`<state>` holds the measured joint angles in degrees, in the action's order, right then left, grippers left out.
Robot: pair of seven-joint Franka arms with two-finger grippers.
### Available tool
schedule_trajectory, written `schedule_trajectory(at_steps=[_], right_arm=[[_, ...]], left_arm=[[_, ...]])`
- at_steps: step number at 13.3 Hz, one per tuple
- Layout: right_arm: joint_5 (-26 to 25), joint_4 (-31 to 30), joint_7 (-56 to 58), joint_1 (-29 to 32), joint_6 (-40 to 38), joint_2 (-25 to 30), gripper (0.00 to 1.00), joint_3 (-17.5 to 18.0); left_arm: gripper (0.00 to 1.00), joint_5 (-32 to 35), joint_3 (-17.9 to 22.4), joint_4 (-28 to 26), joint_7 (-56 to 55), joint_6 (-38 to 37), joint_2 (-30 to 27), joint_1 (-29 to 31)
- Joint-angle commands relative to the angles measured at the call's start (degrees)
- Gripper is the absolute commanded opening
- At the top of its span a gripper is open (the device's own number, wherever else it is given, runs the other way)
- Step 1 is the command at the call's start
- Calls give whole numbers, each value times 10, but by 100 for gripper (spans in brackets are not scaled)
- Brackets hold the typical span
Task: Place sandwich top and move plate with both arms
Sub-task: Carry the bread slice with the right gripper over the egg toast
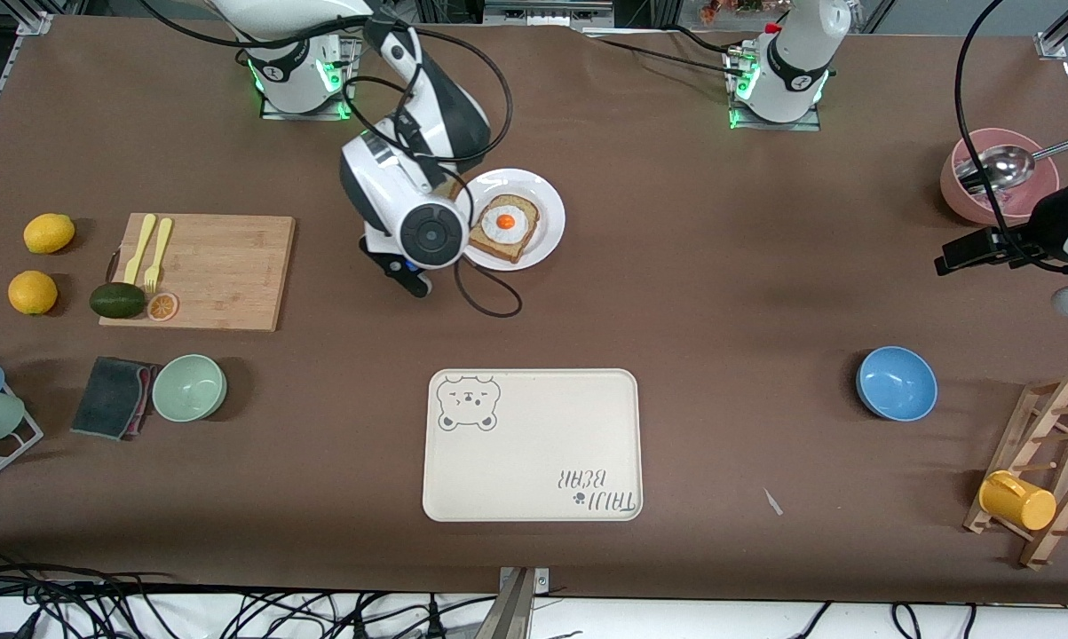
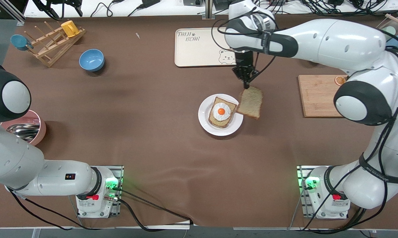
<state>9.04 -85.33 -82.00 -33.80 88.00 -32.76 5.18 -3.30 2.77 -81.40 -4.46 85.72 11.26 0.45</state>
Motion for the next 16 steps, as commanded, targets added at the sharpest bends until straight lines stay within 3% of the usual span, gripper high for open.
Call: schedule_trajectory(at_steps=[1,5,10,11,12,13,16], right_arm=[[38,37,-61,-18,5,-39,0,-4],[48,37,-133,-50,67,-85,0,-4],[48,36,-161,-58,108,-94,0,-4],[48,36,-169,-58,108,-97,29,-4],[48,37,-179,-58,108,-97,80,-5],[46,38,-178,-58,108,-94,100,-6],[41,72,-168,-48,87,-89,100,-12]], left_arm=[[100,-17,0,-7,-3,1,-4,1],[100,-17,0,-7,-4,-6,-4,4],[100,-18,0,-11,0,-15,-4,7],[100,-18,0,-16,0,-17,-6,6],[100,-18,0,-15,0,-18,-6,6],[100,-18,0,-15,0,-18,-6,6],[100,-18,0,-16,1,-17,-4,6]])
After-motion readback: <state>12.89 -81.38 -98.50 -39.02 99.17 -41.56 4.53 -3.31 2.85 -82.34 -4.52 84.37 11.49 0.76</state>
